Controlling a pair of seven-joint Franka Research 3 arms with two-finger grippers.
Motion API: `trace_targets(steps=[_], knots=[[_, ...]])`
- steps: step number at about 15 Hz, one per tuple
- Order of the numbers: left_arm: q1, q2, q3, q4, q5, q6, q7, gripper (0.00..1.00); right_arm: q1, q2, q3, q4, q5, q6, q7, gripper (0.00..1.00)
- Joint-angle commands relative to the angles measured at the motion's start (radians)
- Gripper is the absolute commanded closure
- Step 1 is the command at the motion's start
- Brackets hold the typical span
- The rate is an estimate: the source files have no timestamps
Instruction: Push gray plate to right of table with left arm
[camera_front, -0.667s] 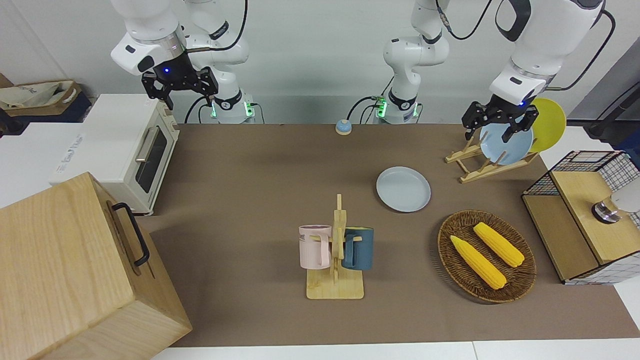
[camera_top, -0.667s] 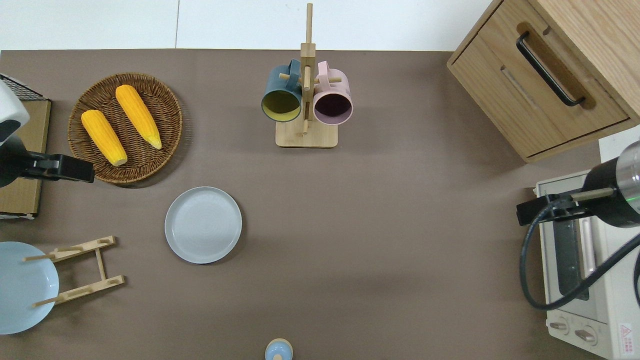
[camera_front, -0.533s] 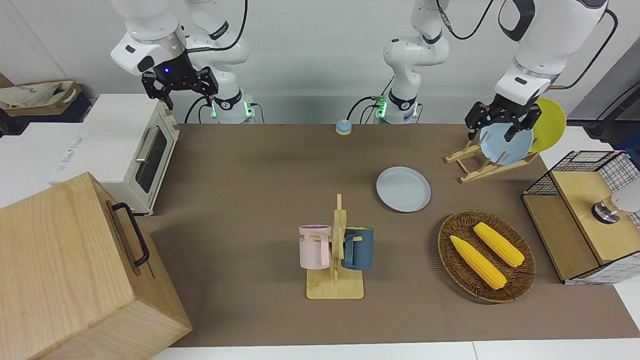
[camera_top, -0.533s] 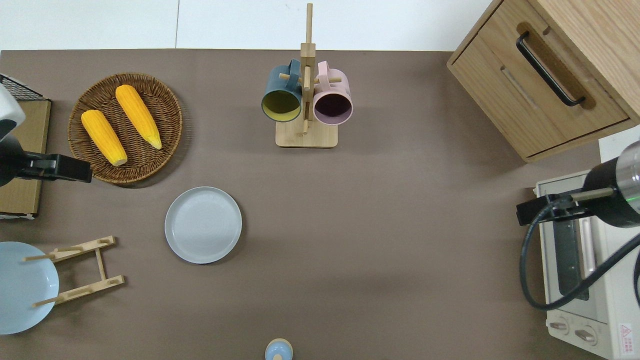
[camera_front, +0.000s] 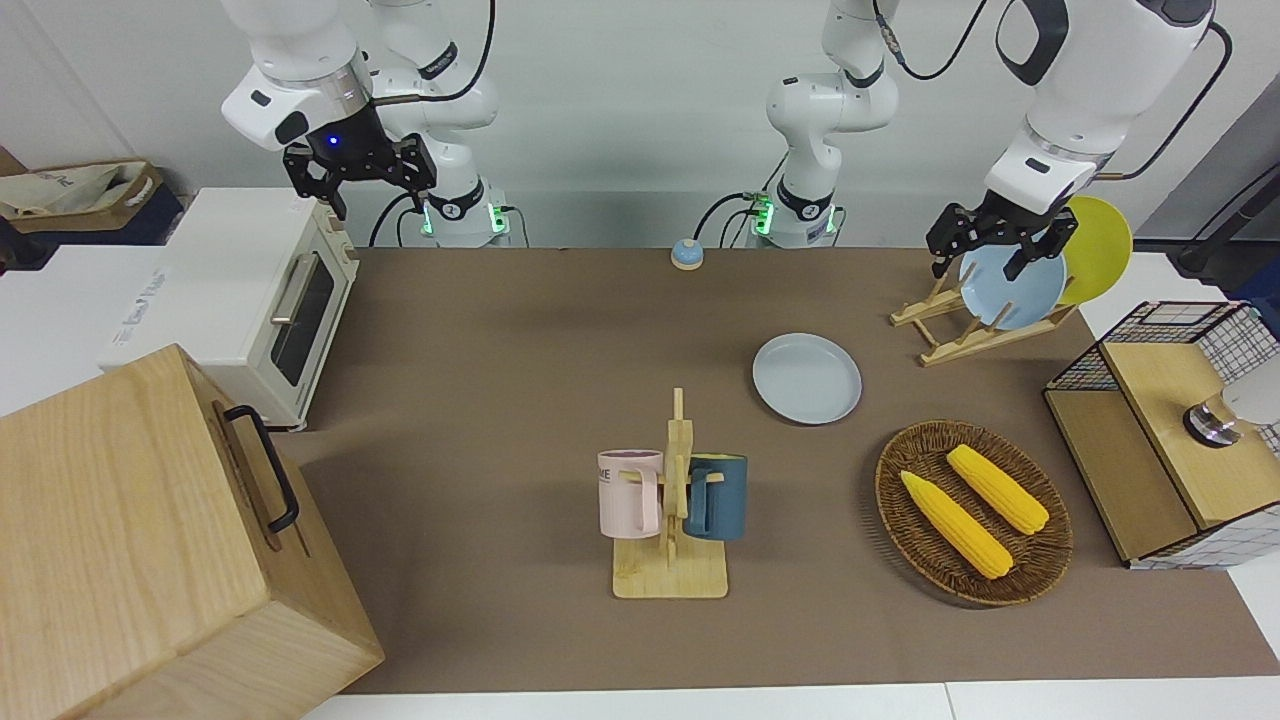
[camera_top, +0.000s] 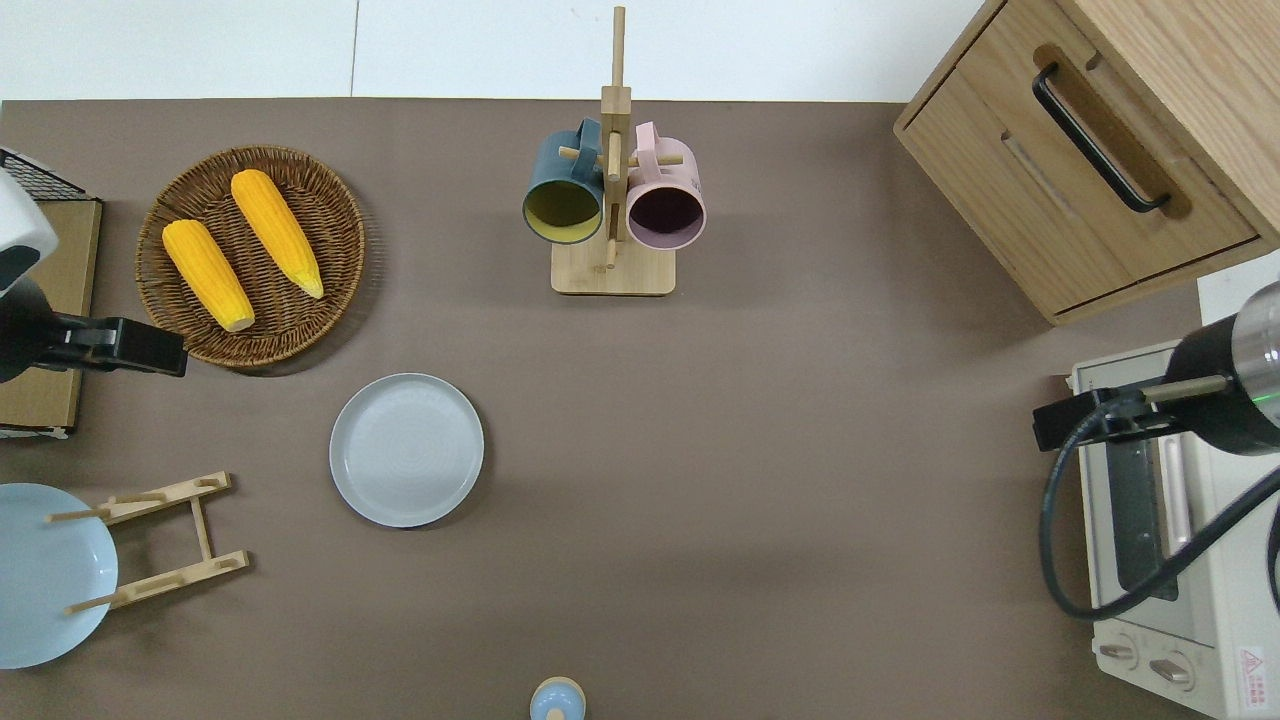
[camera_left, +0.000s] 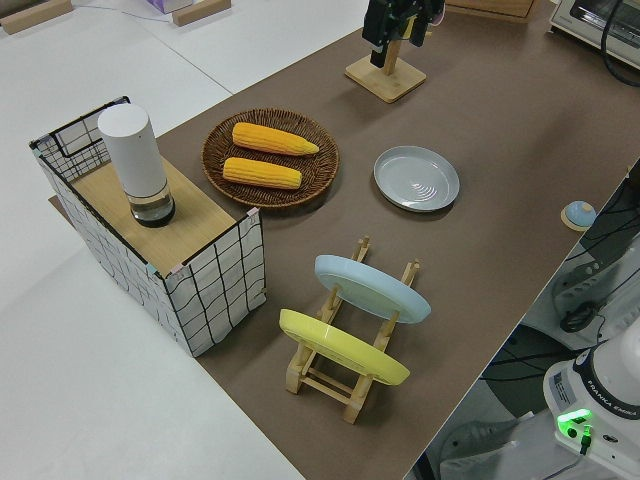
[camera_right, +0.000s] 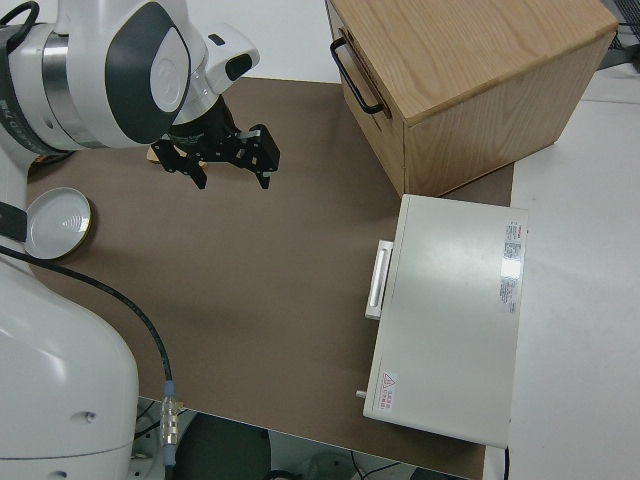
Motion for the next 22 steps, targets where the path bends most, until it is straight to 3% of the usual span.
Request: trace_targets(steps=[1, 9, 22], knots=[[0.002, -0.038, 0.002, -0.059, -0.008, -0.005, -0.010, 0.01, -0.020, -0.002, 0.016, 0.009, 0.004, -0.016, 0.012, 0.017], [-0.001, -0.149, 0.002, -0.279, -0.040, 0.131, -0.037, 0.01, -0.020, -0.002, 0.016, 0.009, 0.004, -0.016, 0.013, 0.017], [-0.010, -0.178, -0.009, -0.637, -0.040, 0.515, -0.063, 0.01, -0.020, -0.002, 0.016, 0.009, 0.004, -0.016, 0.012, 0.017]])
